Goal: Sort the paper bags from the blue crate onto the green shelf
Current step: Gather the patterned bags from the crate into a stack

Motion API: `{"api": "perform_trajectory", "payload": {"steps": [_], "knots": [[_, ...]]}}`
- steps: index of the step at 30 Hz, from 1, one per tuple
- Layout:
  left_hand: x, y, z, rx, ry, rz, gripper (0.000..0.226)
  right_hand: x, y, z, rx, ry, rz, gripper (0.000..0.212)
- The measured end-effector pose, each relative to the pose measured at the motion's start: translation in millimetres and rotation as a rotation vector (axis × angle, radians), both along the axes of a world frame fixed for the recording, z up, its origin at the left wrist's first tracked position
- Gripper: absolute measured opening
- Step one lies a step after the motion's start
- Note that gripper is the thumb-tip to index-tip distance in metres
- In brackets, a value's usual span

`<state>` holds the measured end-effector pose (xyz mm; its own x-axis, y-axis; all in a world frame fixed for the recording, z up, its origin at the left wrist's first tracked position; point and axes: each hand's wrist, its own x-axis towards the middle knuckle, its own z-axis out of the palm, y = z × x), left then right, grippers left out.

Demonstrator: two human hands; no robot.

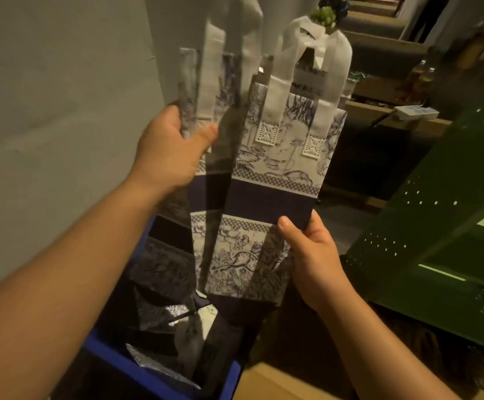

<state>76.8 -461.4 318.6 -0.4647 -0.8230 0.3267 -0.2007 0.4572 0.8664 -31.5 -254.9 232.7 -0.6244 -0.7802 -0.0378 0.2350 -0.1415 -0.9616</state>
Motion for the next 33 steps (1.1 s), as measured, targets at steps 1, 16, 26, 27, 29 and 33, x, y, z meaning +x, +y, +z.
{"api": "perform_trajectory", "payload": {"steps": [1, 16, 26, 27, 29, 33], "knots": [[-4.6, 2.1, -1.7, 0.025, -0.067, -0.03, 0.013, -1.1, -1.9, 0.7, 0.002, 0.028, -0.008, 0.033], [19.9, 43.3, -83.9, 0.471, -0.253, -0.395, 0.068, -11.7, 1.4, -34.6, 0.056, -0.088, -0.284, 0.047], [28.3, 40.8, -103.4, 0.639, -0.237, -0.317, 0.022, -11.2, 8.8, -54.7, 0.181, -0.27, -0.325, 0.054], [27.1, 38.5, -103.9, 0.691, -0.173, -0.271, 0.022, -10.4, 9.8, -55.3, 0.181, -0.295, -0.318, 0.059], [24.2, 31.9, -105.7, 0.768, -0.085, -0.208, 0.023, -9.9, 13.4, -55.6, 0.17, -0.304, -0.301, 0.053], [23.7, 18.9, -112.4, 0.874, 0.059, -0.199, 0.04, -3.7, 19.3, -47.8, 0.142, -0.271, -0.238, 0.033]]}}
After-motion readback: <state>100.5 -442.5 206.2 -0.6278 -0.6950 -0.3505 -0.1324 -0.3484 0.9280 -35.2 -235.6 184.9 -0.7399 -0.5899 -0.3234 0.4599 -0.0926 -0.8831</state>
